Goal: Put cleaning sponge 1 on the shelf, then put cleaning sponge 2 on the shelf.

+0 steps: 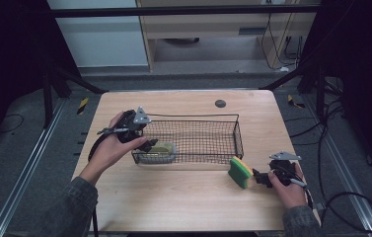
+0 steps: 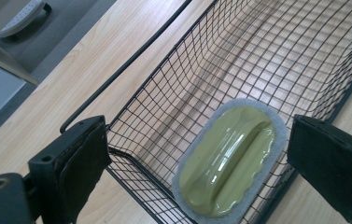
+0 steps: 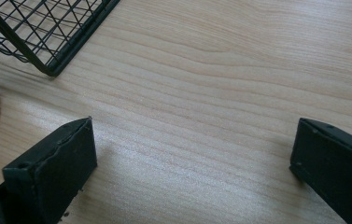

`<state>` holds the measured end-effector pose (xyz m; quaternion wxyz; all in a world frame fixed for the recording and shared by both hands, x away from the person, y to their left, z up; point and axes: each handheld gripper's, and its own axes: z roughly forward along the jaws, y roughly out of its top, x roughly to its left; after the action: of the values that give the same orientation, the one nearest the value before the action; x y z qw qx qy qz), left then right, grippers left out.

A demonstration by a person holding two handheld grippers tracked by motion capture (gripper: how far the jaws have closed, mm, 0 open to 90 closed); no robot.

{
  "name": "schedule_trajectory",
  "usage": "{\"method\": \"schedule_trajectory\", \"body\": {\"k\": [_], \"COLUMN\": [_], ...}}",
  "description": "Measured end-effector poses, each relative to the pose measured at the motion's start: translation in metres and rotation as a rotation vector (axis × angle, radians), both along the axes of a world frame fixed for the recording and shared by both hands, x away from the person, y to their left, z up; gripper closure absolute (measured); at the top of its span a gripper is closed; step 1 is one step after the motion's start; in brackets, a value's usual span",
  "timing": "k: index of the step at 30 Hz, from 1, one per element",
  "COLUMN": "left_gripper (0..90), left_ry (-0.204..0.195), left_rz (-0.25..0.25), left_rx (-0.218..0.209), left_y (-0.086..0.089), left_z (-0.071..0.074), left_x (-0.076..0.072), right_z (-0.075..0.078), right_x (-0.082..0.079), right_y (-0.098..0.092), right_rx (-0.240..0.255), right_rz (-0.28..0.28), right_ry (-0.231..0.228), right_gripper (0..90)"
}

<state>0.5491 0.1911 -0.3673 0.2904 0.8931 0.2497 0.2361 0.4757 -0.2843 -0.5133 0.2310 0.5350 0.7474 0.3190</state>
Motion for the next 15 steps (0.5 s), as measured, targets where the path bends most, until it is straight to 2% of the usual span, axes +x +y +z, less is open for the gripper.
{"method": "schedule_trajectory", "body": {"k": [3,9,12,15], "left_gripper": [4.9,4.9,4.9,4.9], "left_ry": [-0.014,-0.027,-0.041,-0.05], "left_rz": [0.007,0.029,0.061,0.085], "left_rx": [0.01,-0.009,-0.031,-0.077], "left_y": [0.005,0.014,0.021,0.033], "left_z": [-0.002,-0.006,-0.008,-0.011], "left_x": [-0.006,-0.018,-0.028,-0.04], "right_z": [0.0,0.0,0.0,0.0], "right_x": [0.0,0.0,0.0,0.0], "right_y": [0.0,0.0,0.0,-0.001], "right_rx": [0.001,0.001,0.003,0.009], "right_rz": [0.0,0.0,0.001,0.0], "right_ry": [0.0,0.0,0.0,0.002], "right_gripper": [0.6,0.6,0.6,0.8]}}
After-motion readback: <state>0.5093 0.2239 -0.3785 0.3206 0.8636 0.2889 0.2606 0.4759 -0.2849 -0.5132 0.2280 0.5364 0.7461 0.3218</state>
